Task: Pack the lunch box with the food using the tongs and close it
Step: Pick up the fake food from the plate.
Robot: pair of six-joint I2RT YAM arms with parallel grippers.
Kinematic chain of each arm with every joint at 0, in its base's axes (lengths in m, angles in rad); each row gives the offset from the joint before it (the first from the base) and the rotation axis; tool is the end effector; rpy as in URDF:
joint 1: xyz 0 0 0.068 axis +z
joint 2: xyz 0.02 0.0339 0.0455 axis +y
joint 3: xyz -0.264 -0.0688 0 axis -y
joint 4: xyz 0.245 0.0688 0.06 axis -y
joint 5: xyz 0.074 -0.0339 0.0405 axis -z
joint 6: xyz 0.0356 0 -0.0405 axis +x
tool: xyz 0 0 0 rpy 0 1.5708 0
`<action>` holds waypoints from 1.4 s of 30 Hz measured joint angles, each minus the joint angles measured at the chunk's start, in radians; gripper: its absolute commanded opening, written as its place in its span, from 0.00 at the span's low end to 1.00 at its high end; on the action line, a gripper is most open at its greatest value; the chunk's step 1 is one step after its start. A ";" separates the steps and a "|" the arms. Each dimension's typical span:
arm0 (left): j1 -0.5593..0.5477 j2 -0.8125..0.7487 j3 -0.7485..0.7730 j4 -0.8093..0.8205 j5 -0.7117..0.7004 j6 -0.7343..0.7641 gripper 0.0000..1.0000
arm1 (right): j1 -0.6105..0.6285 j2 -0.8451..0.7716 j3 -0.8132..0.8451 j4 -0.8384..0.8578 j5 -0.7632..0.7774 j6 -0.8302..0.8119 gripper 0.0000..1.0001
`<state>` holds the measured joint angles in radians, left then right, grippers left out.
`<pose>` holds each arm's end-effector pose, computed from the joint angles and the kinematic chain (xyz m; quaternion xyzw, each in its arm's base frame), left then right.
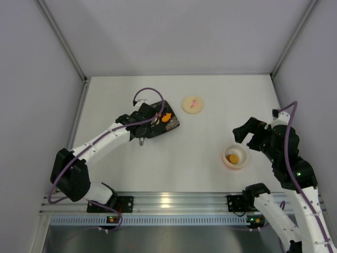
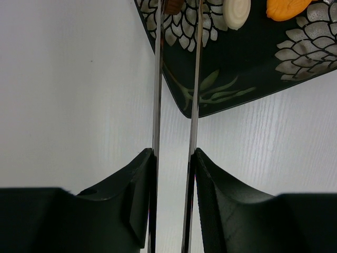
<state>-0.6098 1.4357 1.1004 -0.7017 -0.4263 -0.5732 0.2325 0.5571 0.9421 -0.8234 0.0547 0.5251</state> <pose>0.2459 -0.1538 0.2595 -0.0385 0.9436 0.0256 0.3278 0.0974 0.0211 0.3542 0.1375 0.8325 0.1769 0.5067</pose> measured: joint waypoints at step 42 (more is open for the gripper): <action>-0.616 0.143 0.452 -0.039 0.055 0.011 0.16 | 0.000 0.003 0.030 -0.013 0.034 -0.002 1.00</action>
<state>-1.2259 1.5787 1.5520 -0.7403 -0.3710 -0.5617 0.2325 0.5602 0.9722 -0.8364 0.0887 0.5228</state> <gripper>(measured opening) 0.317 0.993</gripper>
